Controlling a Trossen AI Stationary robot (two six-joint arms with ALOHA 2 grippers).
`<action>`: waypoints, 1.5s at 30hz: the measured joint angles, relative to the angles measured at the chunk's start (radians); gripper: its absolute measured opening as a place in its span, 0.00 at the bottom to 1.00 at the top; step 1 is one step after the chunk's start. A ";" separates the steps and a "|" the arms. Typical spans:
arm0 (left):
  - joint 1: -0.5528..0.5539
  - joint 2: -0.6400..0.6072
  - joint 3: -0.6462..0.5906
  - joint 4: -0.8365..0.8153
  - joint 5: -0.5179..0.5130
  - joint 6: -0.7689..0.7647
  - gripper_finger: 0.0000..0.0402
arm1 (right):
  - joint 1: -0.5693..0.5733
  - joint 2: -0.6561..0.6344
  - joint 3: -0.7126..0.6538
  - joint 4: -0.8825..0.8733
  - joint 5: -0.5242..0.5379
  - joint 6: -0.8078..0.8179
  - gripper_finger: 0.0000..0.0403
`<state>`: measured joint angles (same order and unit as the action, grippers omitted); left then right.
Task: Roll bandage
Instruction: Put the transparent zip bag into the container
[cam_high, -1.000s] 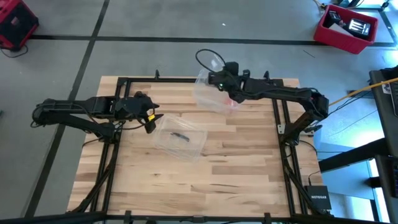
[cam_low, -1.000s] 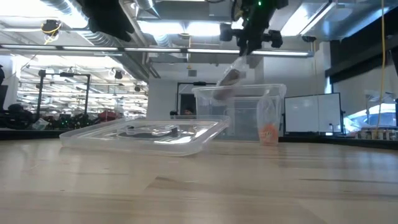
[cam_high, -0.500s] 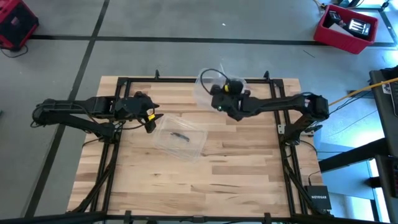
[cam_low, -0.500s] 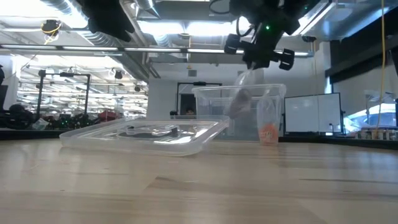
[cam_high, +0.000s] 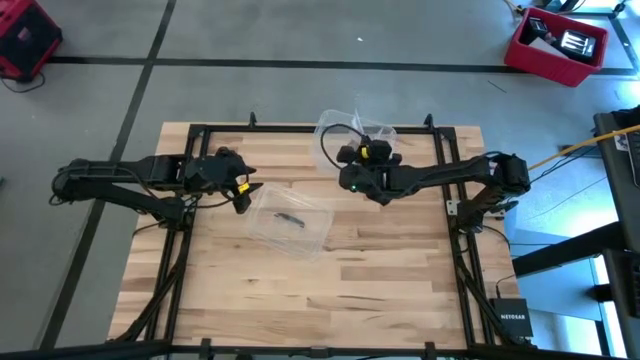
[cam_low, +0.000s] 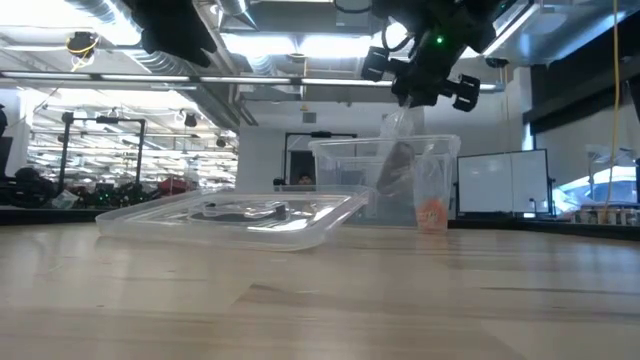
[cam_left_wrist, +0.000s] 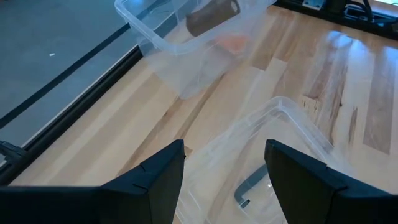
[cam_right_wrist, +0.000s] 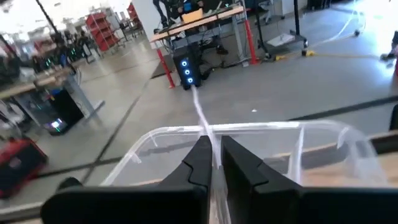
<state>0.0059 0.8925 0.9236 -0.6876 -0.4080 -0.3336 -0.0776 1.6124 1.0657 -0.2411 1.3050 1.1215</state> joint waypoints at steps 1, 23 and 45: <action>0.000 0.000 0.000 0.000 0.000 0.000 0.53 | 0.000 0.006 0.000 0.002 0.000 0.030 0.06; 0.000 0.000 0.000 0.001 0.000 -0.001 0.53 | 0.000 0.138 0.002 -0.094 -0.059 0.228 0.11; 0.000 0.000 -0.001 -0.004 0.002 -0.005 0.53 | -0.002 0.036 0.167 -0.108 -0.174 -0.436 0.49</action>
<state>0.0059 0.8925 0.9230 -0.6915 -0.4056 -0.3389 -0.0794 1.6480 1.2328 -0.3495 1.1307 0.6860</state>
